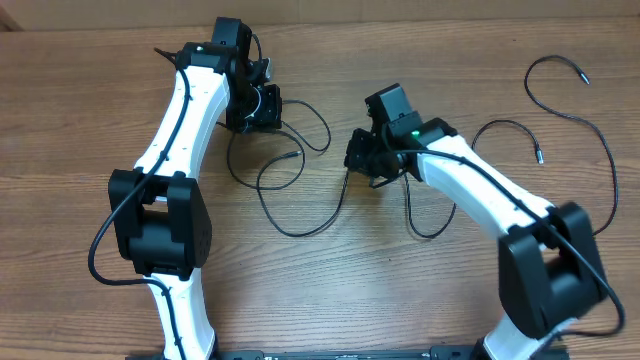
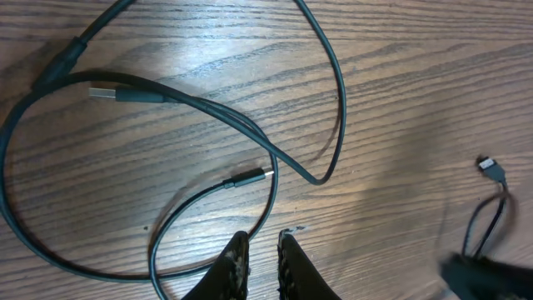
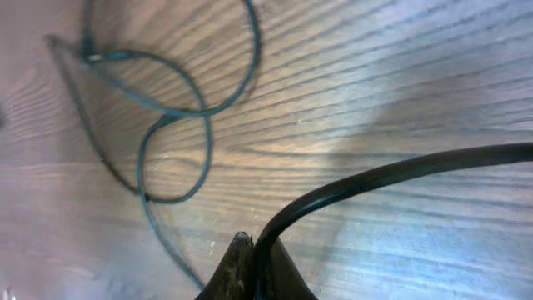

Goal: Untangle cables
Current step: 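Carry the cable with the right gripper to the right edge and release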

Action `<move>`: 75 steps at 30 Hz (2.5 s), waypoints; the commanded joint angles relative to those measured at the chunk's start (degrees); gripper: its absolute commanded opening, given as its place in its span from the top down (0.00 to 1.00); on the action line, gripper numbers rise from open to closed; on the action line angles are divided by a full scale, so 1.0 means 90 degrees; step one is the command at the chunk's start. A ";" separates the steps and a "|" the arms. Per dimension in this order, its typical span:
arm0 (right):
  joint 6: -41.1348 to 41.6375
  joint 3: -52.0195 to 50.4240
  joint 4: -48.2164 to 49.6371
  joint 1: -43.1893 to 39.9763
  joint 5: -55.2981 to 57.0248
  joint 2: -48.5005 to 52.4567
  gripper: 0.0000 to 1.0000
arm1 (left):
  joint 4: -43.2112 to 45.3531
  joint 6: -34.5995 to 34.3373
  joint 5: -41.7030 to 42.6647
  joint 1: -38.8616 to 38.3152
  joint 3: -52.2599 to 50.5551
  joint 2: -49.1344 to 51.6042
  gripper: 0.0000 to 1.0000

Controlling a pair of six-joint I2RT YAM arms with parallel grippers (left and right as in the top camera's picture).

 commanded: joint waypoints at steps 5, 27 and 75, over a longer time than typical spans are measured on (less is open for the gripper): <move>-0.1217 0.0170 -0.0746 -0.0102 -0.0061 -0.1700 0.96 | 0.0005 0.0029 -0.0039 0.0039 -0.0029 -0.0012 0.87; -0.3242 0.5416 -0.4340 -0.0347 0.0469 -0.2324 0.96 | 0.0027 0.0032 -0.0041 0.0039 -0.0029 -0.0012 0.85; -0.1387 0.5183 -0.5863 -0.7045 0.1273 0.1690 0.96 | 0.0051 0.0029 -0.0039 0.0024 -0.0029 -0.0012 0.83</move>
